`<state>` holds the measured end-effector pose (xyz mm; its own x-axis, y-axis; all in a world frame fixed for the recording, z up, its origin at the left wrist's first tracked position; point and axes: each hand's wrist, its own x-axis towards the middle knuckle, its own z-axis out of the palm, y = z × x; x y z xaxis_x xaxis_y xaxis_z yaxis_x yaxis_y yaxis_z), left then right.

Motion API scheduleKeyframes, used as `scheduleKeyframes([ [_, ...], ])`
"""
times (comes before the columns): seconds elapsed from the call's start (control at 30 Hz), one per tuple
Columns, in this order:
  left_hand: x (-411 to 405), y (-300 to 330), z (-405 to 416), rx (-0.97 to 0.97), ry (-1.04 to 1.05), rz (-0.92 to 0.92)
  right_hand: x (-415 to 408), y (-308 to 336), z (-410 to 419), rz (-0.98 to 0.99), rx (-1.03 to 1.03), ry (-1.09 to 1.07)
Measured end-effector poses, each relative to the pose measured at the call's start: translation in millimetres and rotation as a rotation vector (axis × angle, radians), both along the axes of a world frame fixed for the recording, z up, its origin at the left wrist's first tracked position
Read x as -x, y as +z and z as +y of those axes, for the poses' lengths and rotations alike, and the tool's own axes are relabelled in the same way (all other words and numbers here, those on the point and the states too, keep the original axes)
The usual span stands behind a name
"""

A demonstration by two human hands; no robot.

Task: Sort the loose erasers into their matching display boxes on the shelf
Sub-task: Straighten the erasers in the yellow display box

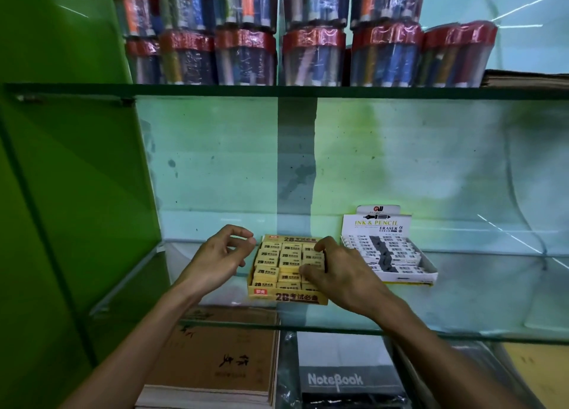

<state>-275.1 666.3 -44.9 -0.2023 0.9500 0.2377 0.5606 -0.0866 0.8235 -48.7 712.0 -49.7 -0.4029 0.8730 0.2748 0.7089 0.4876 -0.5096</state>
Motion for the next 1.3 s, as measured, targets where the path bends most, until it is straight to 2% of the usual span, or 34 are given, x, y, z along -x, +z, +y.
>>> scheduleKeyframes([
  [0.2, -4.3, -8.7, 4.1, 0.093, -0.106, 0.034, 3.1, 0.8, -2.9, 0.051, 0.056, -0.006],
  [0.37, -3.2, -7.6, 6.8, 0.131, -0.165, 0.01, 7.1, 7.2, 0.0, -0.057, 0.034, -0.046],
  [0.57, 7.7, 0.7, 10.5, 0.217, -0.25, 0.138, 14.7, 14.3, 5.3, -0.157, 0.006, -0.093],
  [0.93, 4.3, 3.9, 13.1, 0.192, -0.225, 0.236, 14.1, 19.6, 15.7, -0.2, -0.023, -0.068],
  [1.17, 1.3, 5.1, 10.1, 0.211, -0.202, 0.196, 7.2, 17.6, 16.6, -0.206, -0.023, -0.028],
  [1.3, -4.5, 15.3, 9.1, 0.22, -0.135, 0.363, -12.1, 23.5, 15.2, -0.136, -0.044, -0.017],
])
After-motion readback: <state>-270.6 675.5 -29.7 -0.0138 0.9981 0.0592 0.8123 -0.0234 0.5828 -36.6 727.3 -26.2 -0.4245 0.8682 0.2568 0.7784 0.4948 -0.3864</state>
